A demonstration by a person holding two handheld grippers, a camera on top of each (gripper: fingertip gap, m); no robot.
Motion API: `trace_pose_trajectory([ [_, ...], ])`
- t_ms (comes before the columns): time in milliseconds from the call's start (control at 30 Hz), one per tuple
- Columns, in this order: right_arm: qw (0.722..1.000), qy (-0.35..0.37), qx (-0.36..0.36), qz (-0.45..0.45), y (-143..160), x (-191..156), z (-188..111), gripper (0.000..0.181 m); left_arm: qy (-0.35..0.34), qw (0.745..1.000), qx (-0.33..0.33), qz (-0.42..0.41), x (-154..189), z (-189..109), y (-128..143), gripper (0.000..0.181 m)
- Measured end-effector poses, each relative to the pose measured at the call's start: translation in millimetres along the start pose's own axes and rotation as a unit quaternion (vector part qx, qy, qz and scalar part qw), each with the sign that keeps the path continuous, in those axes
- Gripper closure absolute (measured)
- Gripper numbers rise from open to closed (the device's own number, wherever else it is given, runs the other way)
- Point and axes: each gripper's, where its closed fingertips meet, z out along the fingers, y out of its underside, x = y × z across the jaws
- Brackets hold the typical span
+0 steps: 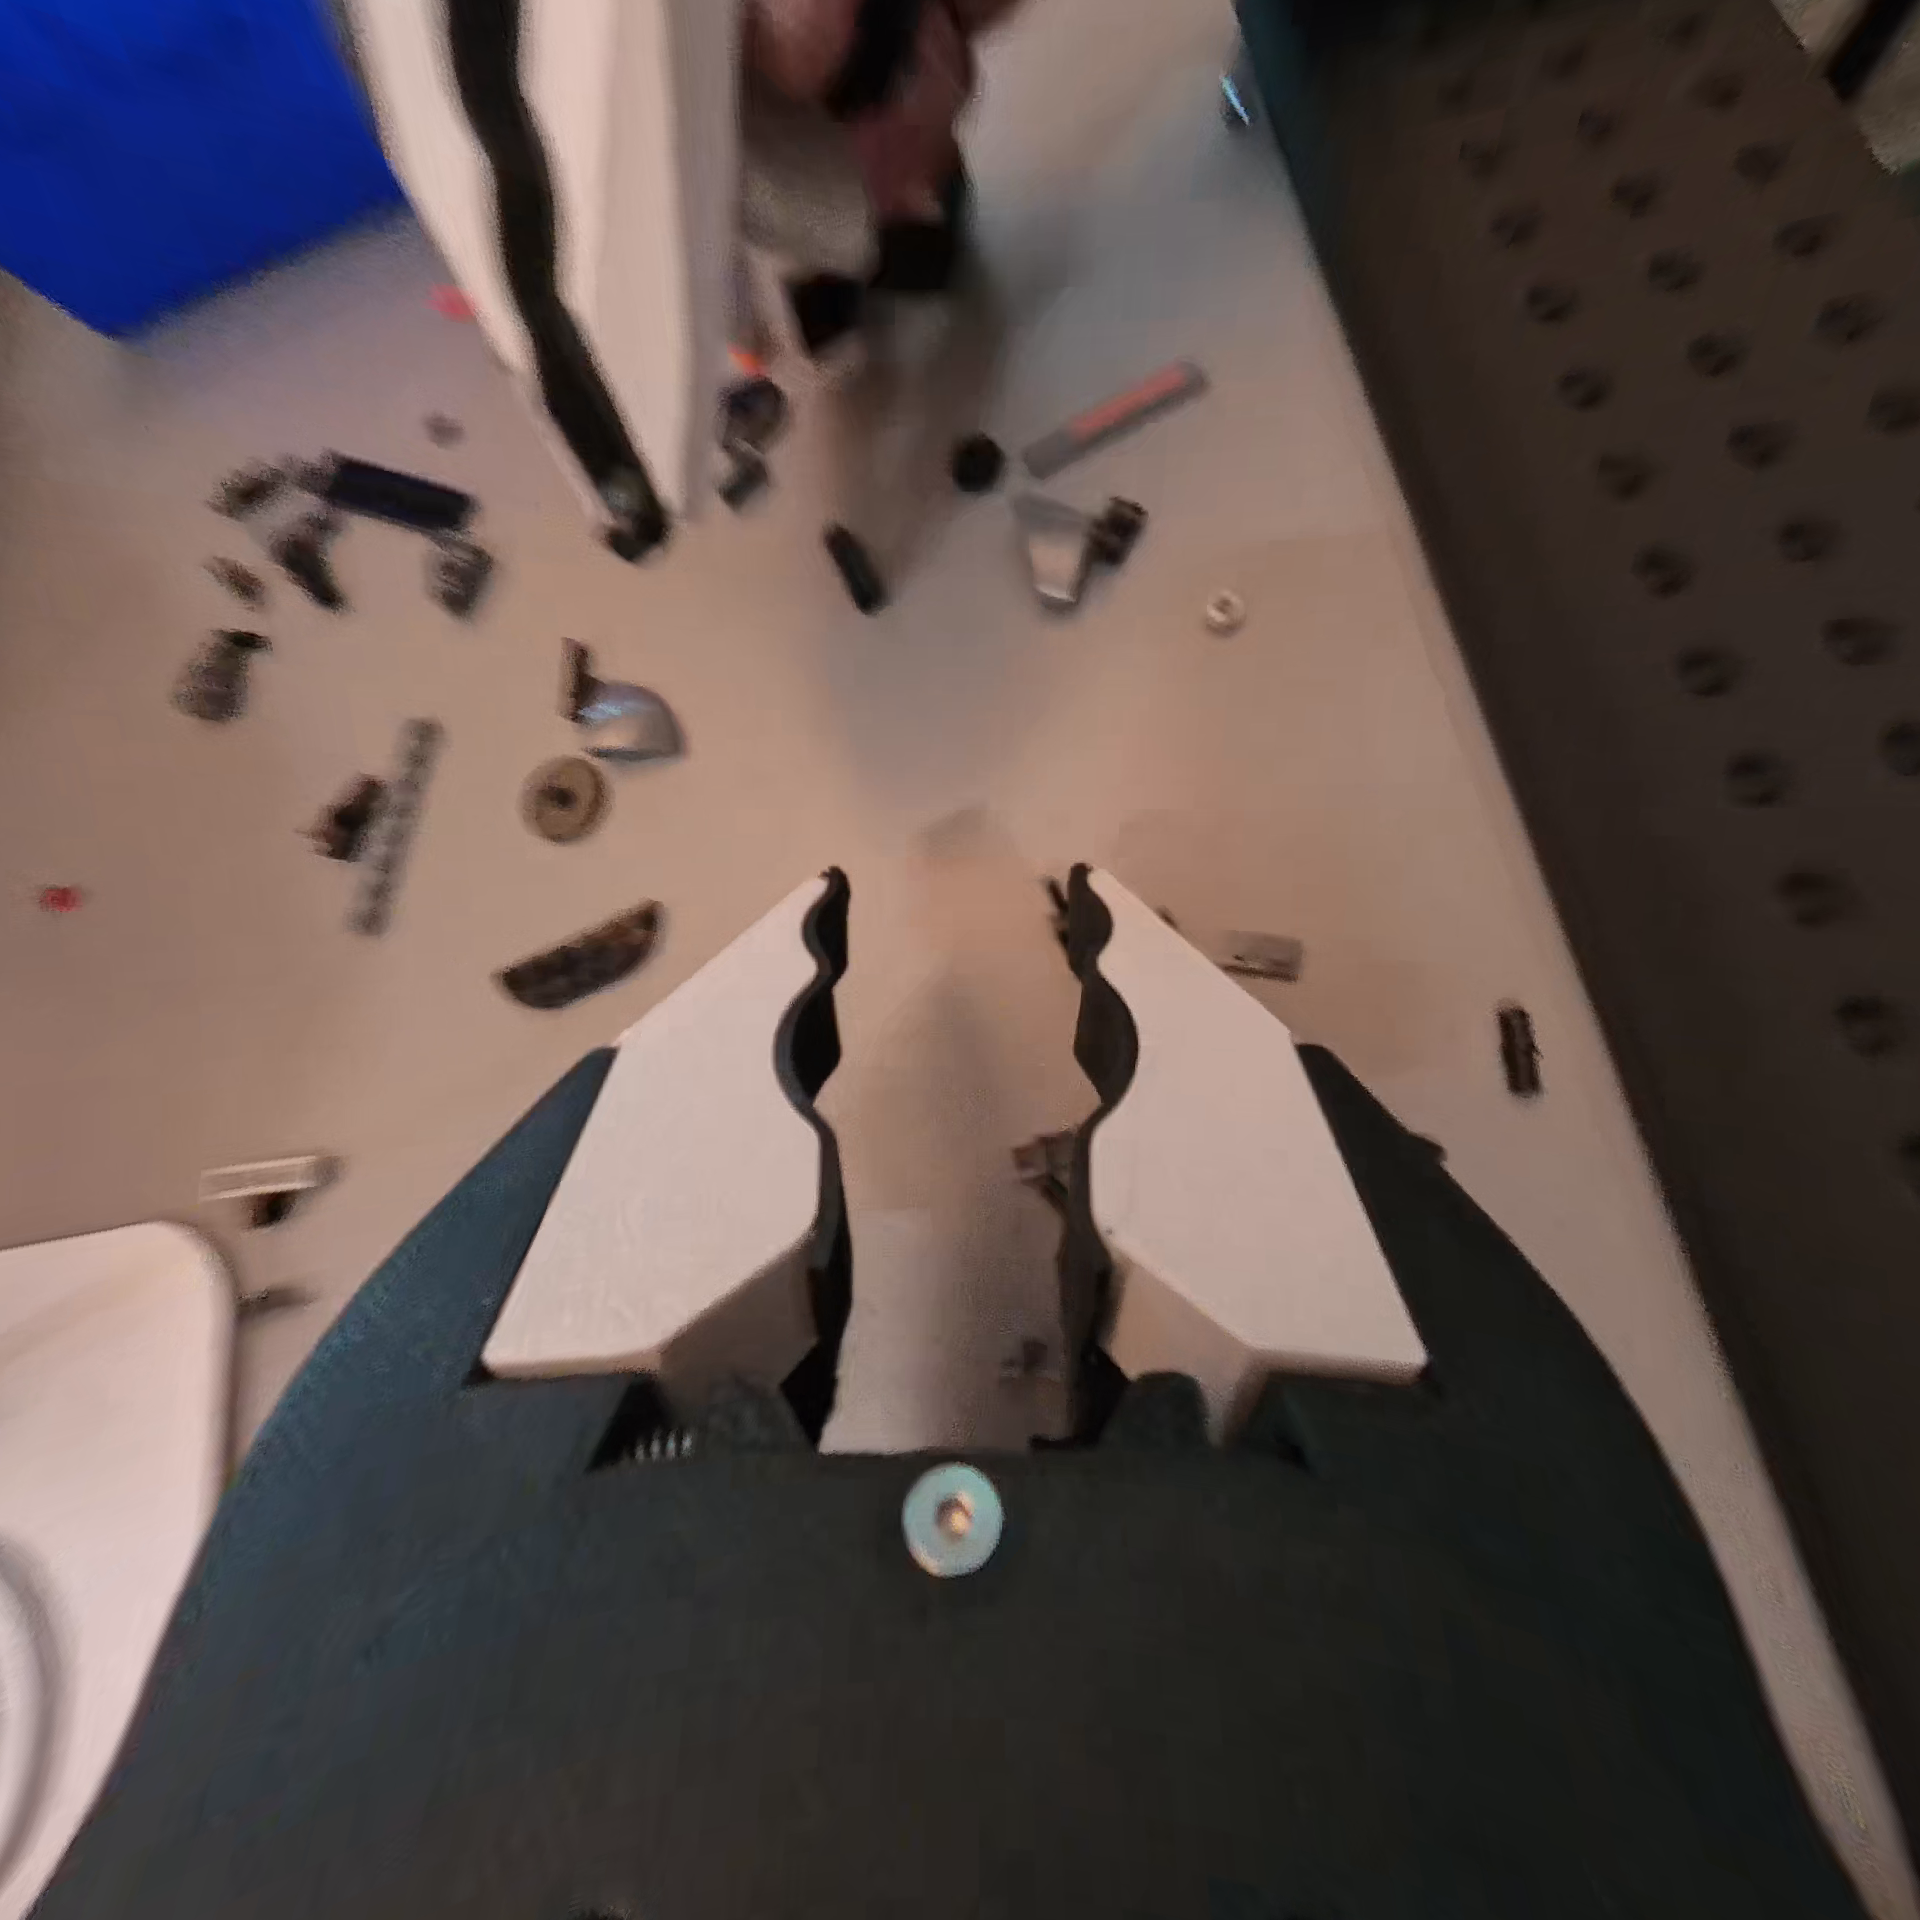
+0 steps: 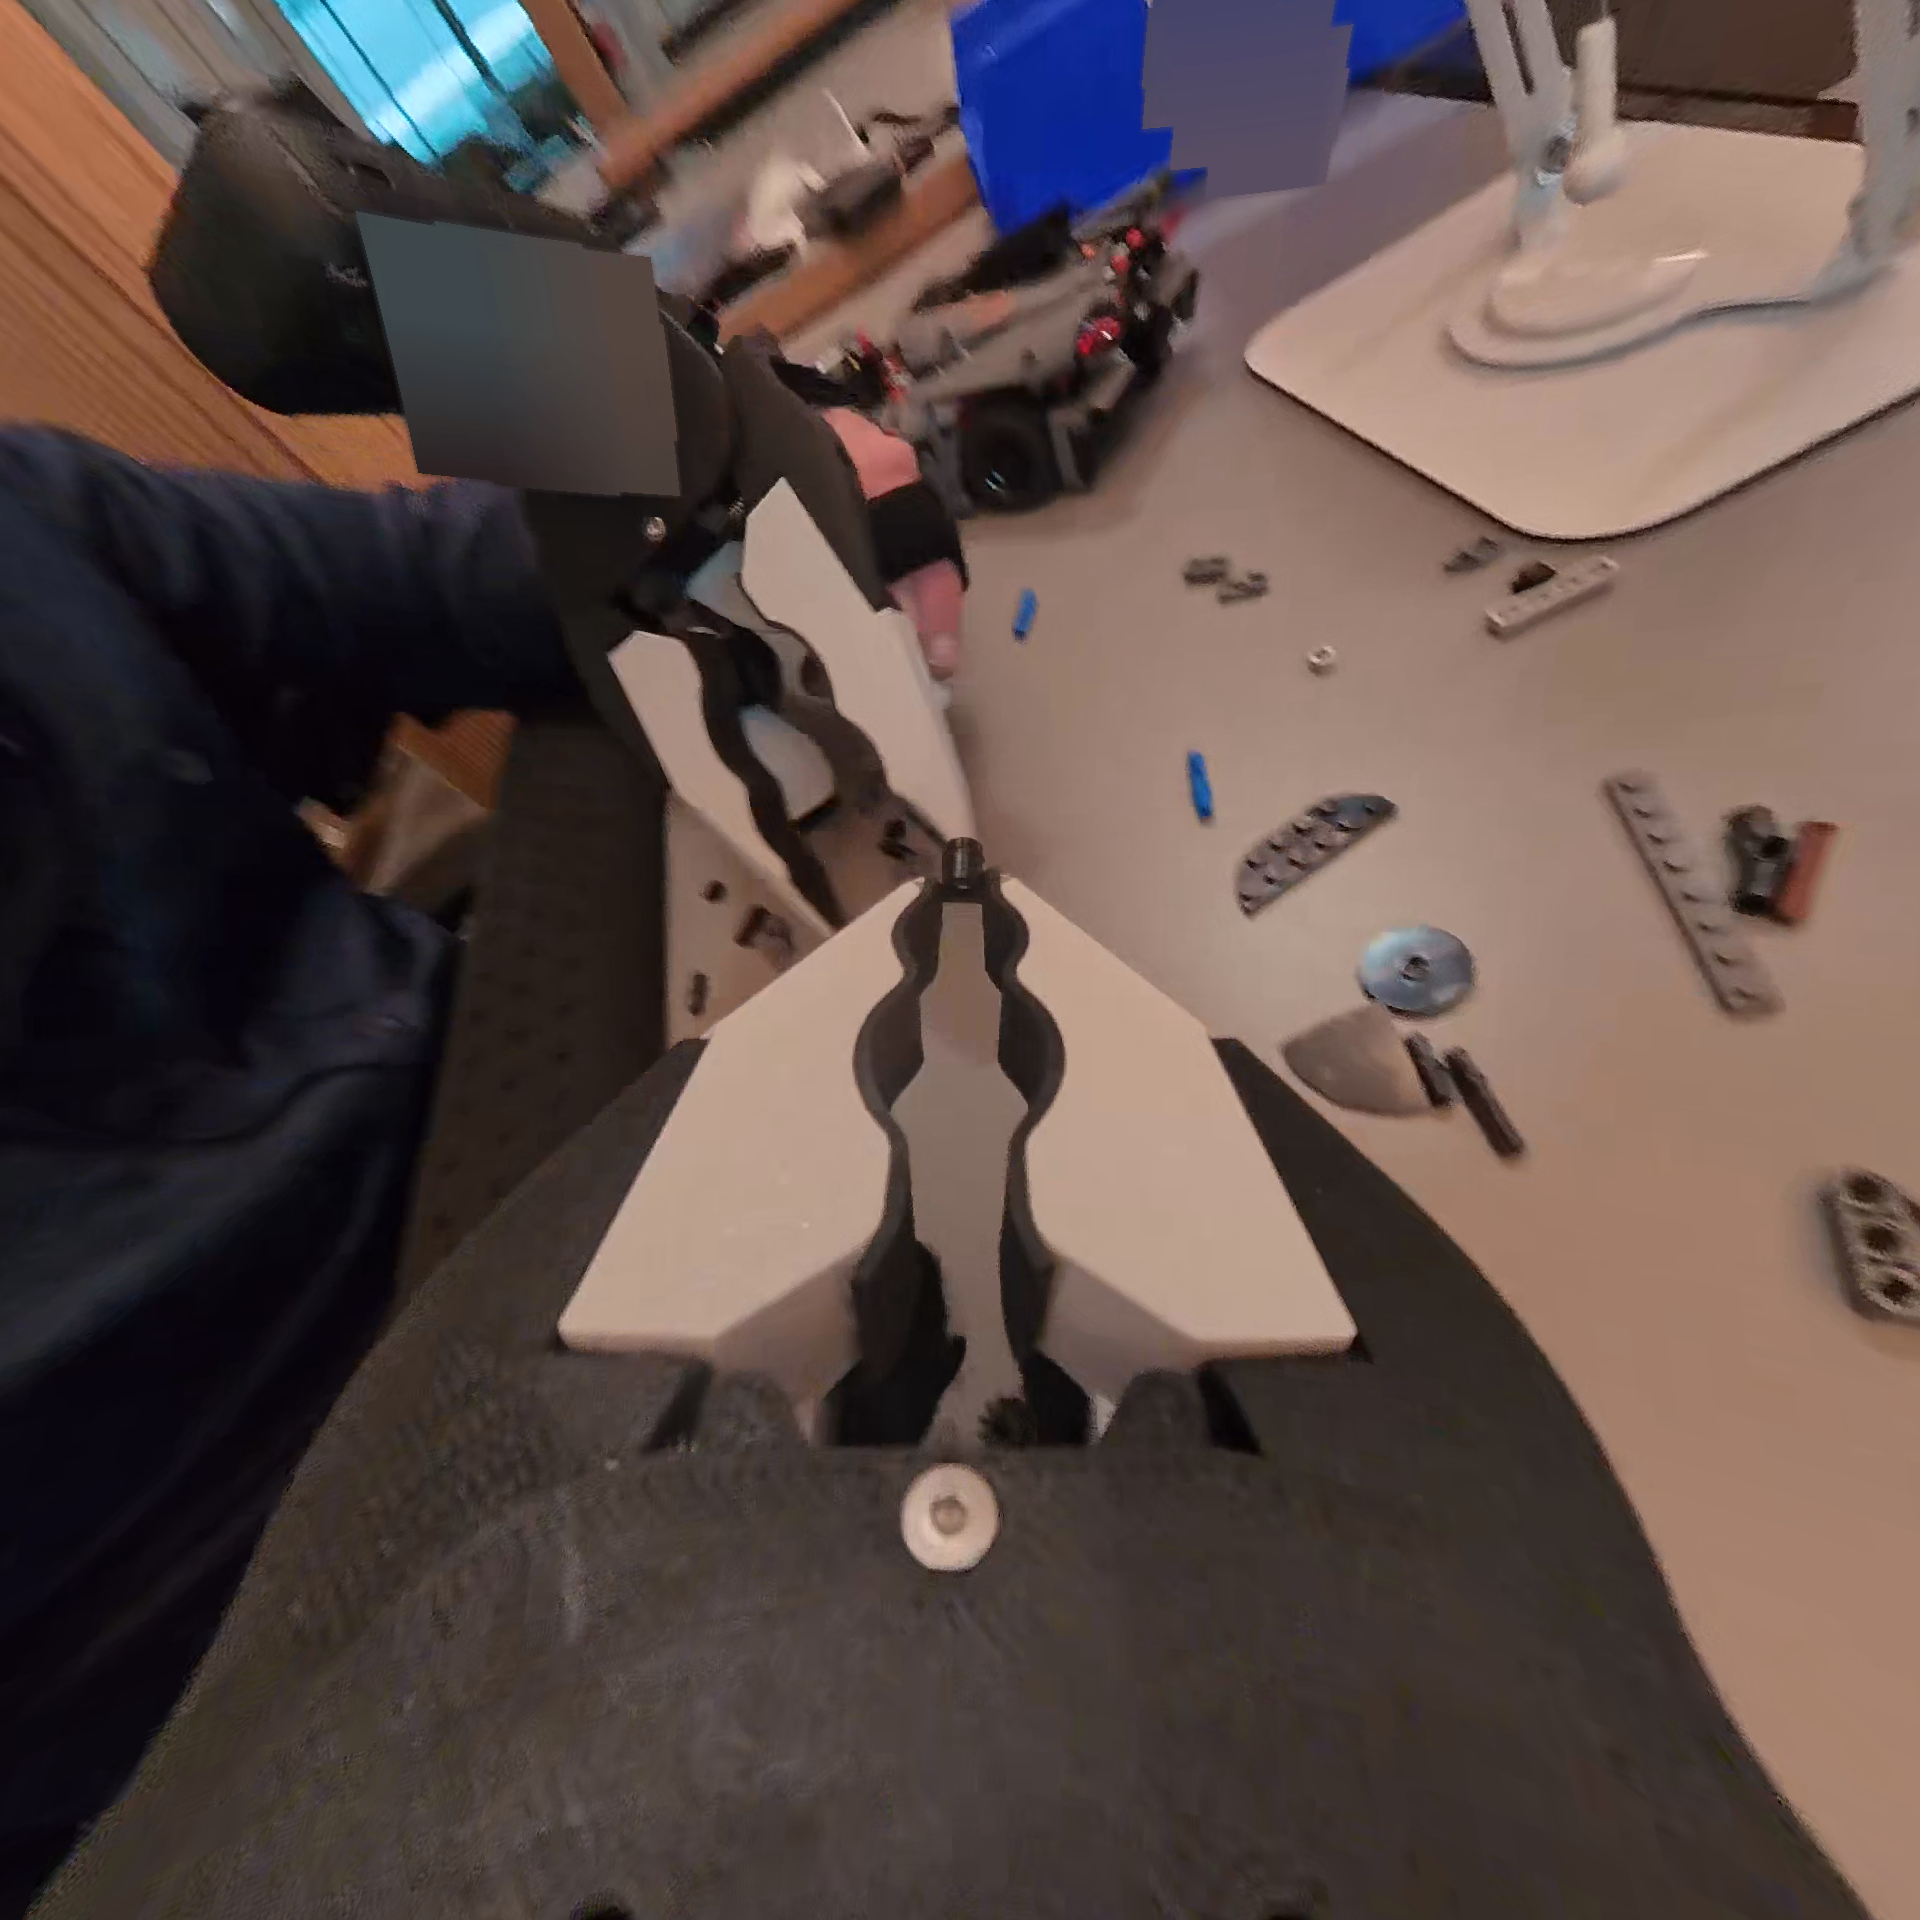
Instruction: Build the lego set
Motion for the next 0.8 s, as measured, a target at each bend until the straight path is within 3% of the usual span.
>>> trace_pose_trajectory([
  [133,0.999,-0.046,0.014,0.015,-8,-17,9,0.176,-0.116,0.991,0.050,0.047,-27,-22,-25,0.153],
  [367,0.996,-0.091,-0.001,0.025,-7,-36,28,0.176,-0.188,0.972,0.059,0.130,-28,-27,-40,0.163],
  [467,0.994,-0.101,-0.003,0.030,-6,-39,31,0.176,-0.187,0.969,0.053,0.153,-24,-26,-41,0.174],
  [667,0.991,-0.122,-0.008,0.046,-3,-42,32,0.175,-0.171,0.970,0.055,0.167,-19,-24,-40,0.176],
  [800,0.992,-0.119,-0.007,0.051,-3,-40,32,0.172,-0.130,0.981,0.064,0.128,-17,-24,-36,0.177],
])
